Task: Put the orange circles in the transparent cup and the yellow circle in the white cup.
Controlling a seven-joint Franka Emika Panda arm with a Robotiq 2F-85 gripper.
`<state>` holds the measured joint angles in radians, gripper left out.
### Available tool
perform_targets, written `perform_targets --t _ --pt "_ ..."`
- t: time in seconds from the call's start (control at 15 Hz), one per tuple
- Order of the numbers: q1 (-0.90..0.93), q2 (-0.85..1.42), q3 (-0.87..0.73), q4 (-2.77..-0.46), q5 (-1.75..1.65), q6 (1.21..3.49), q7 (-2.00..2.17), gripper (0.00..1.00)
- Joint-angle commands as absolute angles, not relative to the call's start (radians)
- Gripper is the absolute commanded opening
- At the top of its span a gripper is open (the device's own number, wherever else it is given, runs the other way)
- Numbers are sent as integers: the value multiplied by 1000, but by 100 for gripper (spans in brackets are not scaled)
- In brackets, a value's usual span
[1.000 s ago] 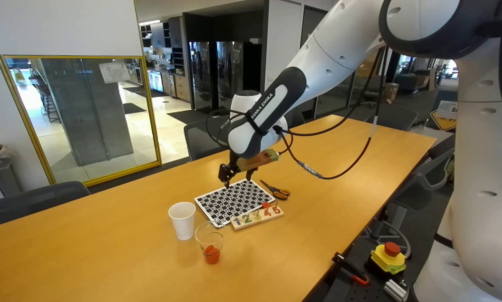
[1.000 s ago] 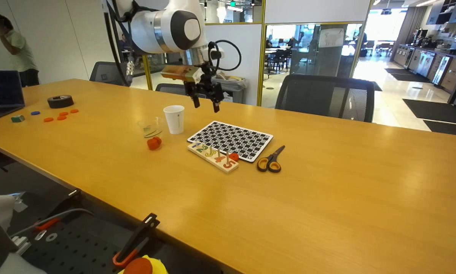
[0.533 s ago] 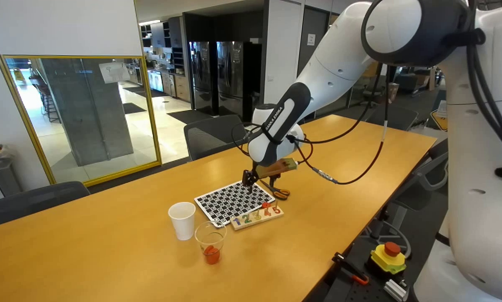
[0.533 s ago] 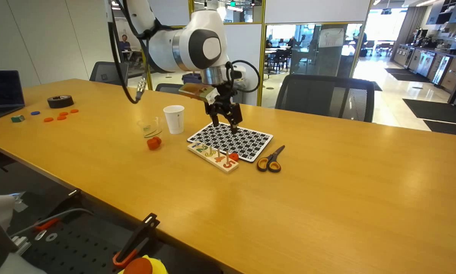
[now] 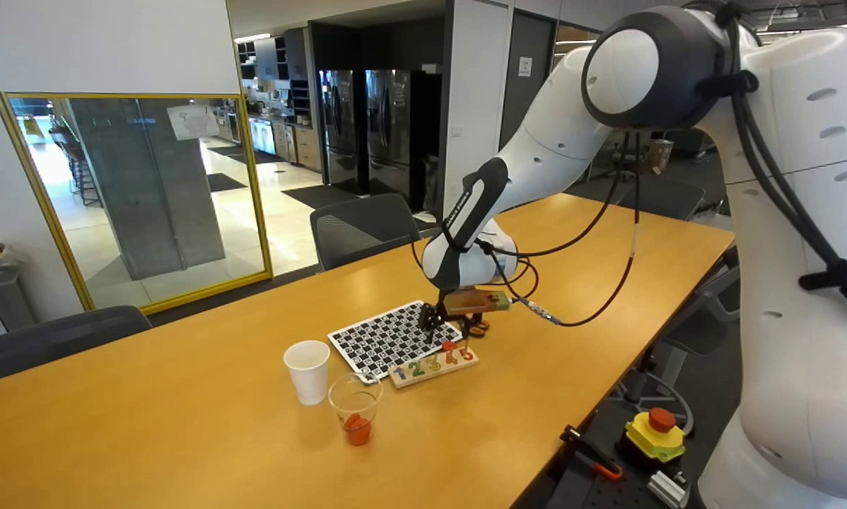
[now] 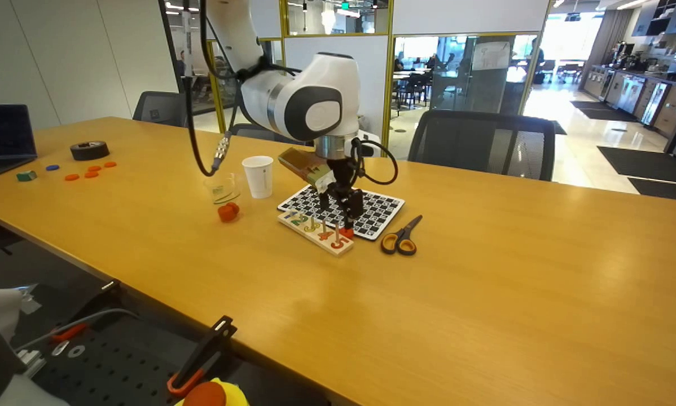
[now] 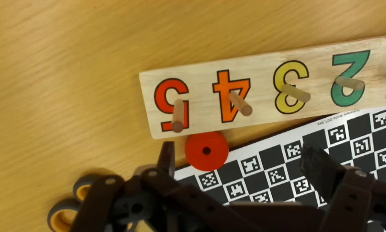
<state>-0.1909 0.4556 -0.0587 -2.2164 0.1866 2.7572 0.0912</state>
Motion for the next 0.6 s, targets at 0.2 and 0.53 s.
perform_targets --t 0.2,0.53 --pt "-286 527 19 -2137 284 2764 -50 100" --pt "-289 556 15 -2104 277 2769 -52 100"
